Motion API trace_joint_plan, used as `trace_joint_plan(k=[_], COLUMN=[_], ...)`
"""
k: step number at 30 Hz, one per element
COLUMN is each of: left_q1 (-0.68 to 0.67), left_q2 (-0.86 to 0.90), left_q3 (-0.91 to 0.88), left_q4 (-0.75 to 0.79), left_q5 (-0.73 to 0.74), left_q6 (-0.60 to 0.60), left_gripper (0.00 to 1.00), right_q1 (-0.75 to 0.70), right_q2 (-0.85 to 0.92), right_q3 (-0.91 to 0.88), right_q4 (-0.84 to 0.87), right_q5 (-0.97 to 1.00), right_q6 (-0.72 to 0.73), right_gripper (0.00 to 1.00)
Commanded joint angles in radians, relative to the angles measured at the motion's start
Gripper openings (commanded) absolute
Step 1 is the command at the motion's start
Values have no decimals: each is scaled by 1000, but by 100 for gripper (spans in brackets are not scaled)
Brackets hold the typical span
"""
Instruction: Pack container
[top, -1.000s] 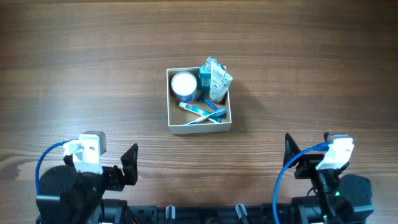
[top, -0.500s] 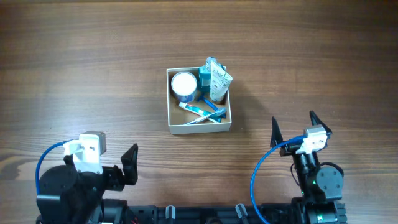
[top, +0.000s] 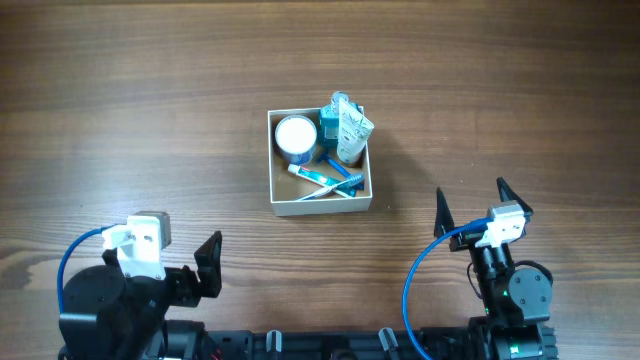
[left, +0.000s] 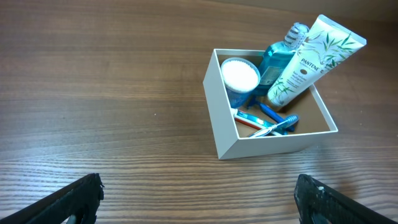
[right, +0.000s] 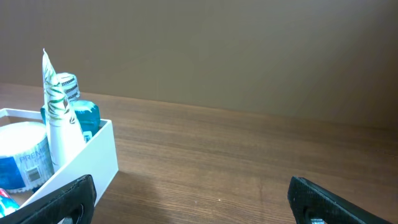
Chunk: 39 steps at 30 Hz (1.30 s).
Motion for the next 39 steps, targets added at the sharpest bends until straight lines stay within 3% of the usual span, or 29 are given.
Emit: trace_joint_plan(k=[1, 11, 15, 19, 21, 26, 28, 30, 39], left_q1=[-5, -2, -2, -1, 2, 13, 13, 13, 13], left_q2=[-4, -10, -105, -270, -336, -386, -386, -386, -382], left_q3=[-3, -19, -171, -465, -620, -867, -896, -896, -896], left_q4=[2, -15, 64, 390, 632, 1128, 1127, 1025, 1028], left_q5=[15, -34, -34, -37, -37, -72, -75, -71, -71], left_q6=[13, 23, 24, 24, 24, 24, 24, 5, 5], left_gripper=[100, 100, 100, 100, 100, 100, 100, 100, 100], right_q1=[-3, -3, -3, -3, -3, -3, -3, -3, -3], right_q2=[-7, -7, -7, -7, -7, -7, -7, -7, -7], right_q3=[0, 0, 0, 0, 0, 0, 0, 0, 0], right_q4=[2, 2, 2, 2, 2, 2, 2, 2, 2], right_q5=[-16, -16, -16, -16, -16, -16, -16, -16, -16], right_q6=[8, 8, 9, 9, 9, 8, 9, 9, 9], right_gripper=[100, 100, 100, 100, 100, 100, 100, 100, 100])
